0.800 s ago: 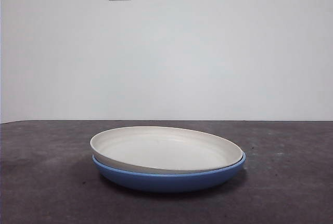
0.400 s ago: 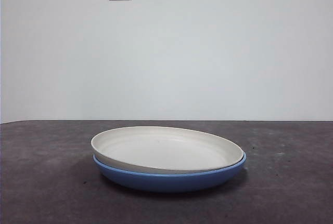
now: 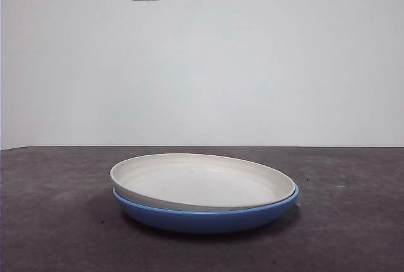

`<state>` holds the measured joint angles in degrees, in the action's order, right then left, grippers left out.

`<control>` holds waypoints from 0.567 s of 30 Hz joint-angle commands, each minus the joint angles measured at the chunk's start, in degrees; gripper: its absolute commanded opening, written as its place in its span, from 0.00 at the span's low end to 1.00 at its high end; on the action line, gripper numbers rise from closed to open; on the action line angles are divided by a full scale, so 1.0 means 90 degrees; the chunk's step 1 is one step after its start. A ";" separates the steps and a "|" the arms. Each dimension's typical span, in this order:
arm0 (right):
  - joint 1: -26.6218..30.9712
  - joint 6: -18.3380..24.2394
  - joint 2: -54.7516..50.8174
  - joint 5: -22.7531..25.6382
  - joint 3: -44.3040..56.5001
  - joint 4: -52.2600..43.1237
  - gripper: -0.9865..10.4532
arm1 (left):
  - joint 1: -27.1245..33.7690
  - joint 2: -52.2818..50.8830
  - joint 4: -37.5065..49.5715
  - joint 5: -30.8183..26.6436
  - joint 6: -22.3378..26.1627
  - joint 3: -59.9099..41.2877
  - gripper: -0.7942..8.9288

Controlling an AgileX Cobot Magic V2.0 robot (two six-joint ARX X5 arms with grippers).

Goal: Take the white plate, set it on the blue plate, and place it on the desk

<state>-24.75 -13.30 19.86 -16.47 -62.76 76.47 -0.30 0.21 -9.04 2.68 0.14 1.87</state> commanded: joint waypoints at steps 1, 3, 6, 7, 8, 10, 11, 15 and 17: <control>-0.0039 0.0056 0.0012 0.0002 -0.0112 0.0221 0.10 | 0.0046 -0.0002 -0.0199 -0.0095 0.0049 -0.0136 0.10; -0.0039 0.0056 0.0012 0.0002 -0.0112 0.0221 0.10 | 0.0044 -0.0002 -0.0199 -0.0160 0.0049 -0.0136 0.10; -0.0039 0.0056 0.0012 0.0002 -0.0112 0.0219 0.10 | 0.0044 -0.0002 -0.0199 -0.0160 0.0049 -0.0136 0.10; -0.0039 0.0056 0.0012 0.0002 -0.0112 0.0221 0.10 | 0.0044 -0.0002 -0.0194 -0.0160 0.0049 -0.0136 0.10; -0.0039 0.0056 0.0012 0.0002 -0.0112 0.0221 0.10 | 0.0044 -0.0002 -0.0192 -0.0160 0.0049 -0.0136 0.10; -0.0039 0.0056 0.0012 0.0002 -0.0112 0.0221 0.10 | 0.0044 -0.0002 -0.0192 -0.0158 0.0049 -0.0136 0.10; -0.0039 0.0056 0.0012 0.0002 -0.0112 0.0221 0.10 | 0.0044 -0.0002 -0.0192 -0.0158 0.0049 -0.0136 0.10; -0.0039 0.0056 0.0012 0.0000 -0.0112 0.0221 0.10 | 0.0044 -0.0002 -0.0192 -0.0158 0.0049 -0.0136 0.10; -0.0039 0.0056 0.0012 0.0002 -0.0112 0.0221 0.10 | 0.0044 -0.0002 -0.0192 -0.0158 0.0049 -0.0136 0.10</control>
<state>-24.75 -13.30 19.86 -16.47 -62.76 76.47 -0.01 0.25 -10.35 1.45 0.14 1.85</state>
